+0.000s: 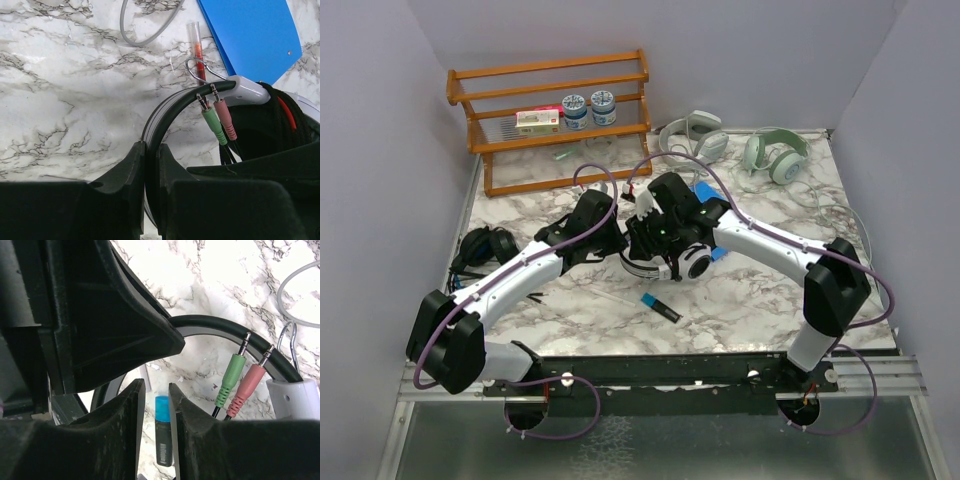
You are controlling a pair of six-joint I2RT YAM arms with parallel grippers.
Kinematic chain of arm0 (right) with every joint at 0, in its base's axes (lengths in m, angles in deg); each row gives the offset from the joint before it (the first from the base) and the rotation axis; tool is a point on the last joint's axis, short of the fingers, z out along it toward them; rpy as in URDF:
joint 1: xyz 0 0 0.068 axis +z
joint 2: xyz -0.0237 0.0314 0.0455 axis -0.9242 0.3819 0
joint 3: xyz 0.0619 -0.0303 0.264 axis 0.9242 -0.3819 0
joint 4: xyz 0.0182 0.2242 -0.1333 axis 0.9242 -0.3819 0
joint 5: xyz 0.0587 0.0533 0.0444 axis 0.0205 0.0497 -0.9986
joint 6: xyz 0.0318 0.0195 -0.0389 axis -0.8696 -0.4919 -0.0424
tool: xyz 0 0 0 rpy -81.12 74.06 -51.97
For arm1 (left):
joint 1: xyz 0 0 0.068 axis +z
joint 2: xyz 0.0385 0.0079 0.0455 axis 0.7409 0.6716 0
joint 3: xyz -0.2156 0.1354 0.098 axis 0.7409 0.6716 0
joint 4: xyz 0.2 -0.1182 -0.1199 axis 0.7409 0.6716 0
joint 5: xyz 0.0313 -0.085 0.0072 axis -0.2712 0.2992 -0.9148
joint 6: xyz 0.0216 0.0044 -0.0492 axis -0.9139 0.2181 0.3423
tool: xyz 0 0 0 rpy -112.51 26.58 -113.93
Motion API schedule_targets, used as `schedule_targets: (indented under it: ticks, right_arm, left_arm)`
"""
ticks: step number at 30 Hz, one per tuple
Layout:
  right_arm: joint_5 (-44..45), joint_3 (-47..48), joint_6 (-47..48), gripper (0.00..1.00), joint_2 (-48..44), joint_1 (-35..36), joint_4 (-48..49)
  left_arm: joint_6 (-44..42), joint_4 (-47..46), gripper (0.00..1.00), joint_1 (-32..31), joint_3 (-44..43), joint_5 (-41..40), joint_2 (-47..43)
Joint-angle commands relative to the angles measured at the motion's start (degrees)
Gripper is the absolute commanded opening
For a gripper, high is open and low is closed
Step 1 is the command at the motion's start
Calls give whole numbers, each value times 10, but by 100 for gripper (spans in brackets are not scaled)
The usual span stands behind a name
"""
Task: Wrap the headphones
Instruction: Wrap the headphones cable around the headphones.
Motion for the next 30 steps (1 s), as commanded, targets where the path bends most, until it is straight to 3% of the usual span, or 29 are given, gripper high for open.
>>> schedule_targets:
  ticks: [1, 13, 17, 23, 30]
  right_arm:
    - [-7, 9, 14, 34, -24, -2, -17]
    - [-3, 35, 62, 34, -113, -2, -44]
    - [32, 30, 76, 39, -116, -2, -74]
    - [14, 8, 86, 50, -130, -2, -88]
    - [-35, -43, 77, 51, -216, -2, -50]
  left_arm:
    - [0, -48, 0, 2, -13, 7, -12]
    - [-15, -36, 0, 7, -17, -4, 5]
    - [-19, -21, 0, 12, -35, 2, 10]
    - [-18, -14, 0, 17, -47, 12, 7]
    - [-27, -11, 0, 20, -48, 6, 3]
